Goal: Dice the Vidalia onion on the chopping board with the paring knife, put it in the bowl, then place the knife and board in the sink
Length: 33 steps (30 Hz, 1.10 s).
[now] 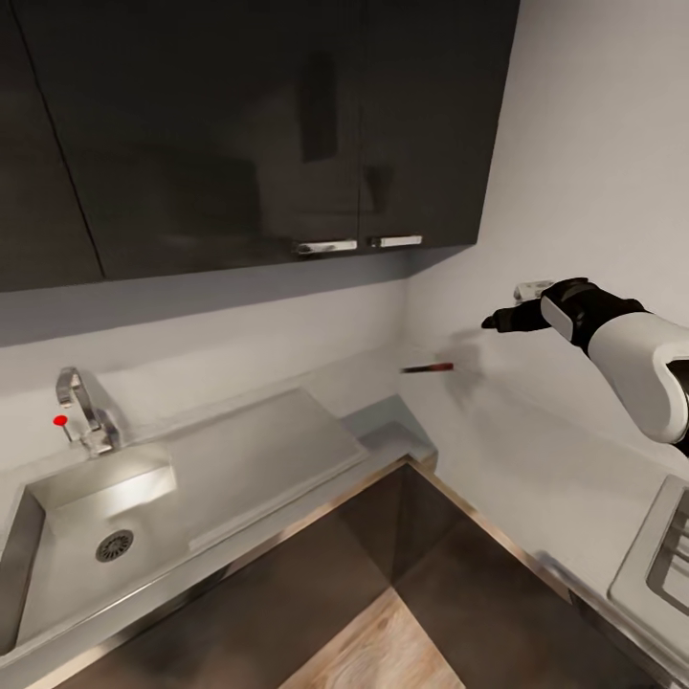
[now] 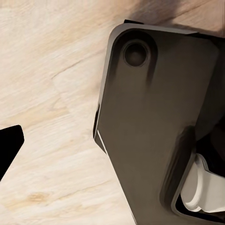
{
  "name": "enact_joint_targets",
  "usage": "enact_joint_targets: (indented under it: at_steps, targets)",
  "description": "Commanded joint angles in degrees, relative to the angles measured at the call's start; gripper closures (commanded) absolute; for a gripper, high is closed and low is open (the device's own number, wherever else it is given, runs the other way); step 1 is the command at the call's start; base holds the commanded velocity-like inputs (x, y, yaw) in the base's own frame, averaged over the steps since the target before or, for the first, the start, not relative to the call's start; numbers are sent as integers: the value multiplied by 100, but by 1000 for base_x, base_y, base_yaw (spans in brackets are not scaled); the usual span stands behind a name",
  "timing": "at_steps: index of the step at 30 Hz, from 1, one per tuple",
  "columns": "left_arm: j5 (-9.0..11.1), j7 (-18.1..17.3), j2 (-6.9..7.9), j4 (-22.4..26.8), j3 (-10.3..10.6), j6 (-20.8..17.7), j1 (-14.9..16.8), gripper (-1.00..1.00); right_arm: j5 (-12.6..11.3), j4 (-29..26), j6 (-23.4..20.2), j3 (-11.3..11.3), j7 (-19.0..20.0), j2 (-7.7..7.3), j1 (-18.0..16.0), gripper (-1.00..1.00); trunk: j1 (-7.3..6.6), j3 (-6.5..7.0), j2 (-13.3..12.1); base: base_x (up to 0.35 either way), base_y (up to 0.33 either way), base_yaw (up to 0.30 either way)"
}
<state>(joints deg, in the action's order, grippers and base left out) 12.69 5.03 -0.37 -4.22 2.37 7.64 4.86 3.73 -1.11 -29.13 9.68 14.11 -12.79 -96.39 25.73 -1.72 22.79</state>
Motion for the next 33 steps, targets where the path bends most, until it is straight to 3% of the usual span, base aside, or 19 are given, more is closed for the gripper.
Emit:
enact_joint_targets:
  at_steps: [1, 33]
  targets:
    - [40, 7, -1, -26, 27, 44, 12, -100, 40, -12, -23, 34, 49, -5, -3, -100, 6, -13, 13, 196, -67, 0]
    - [40, 7, 4, -26, 27, 44, 12, -100, 40, -12, -23, 34, 22, 118, 61, -100, 6, -13, 13, 214, -46, 0]
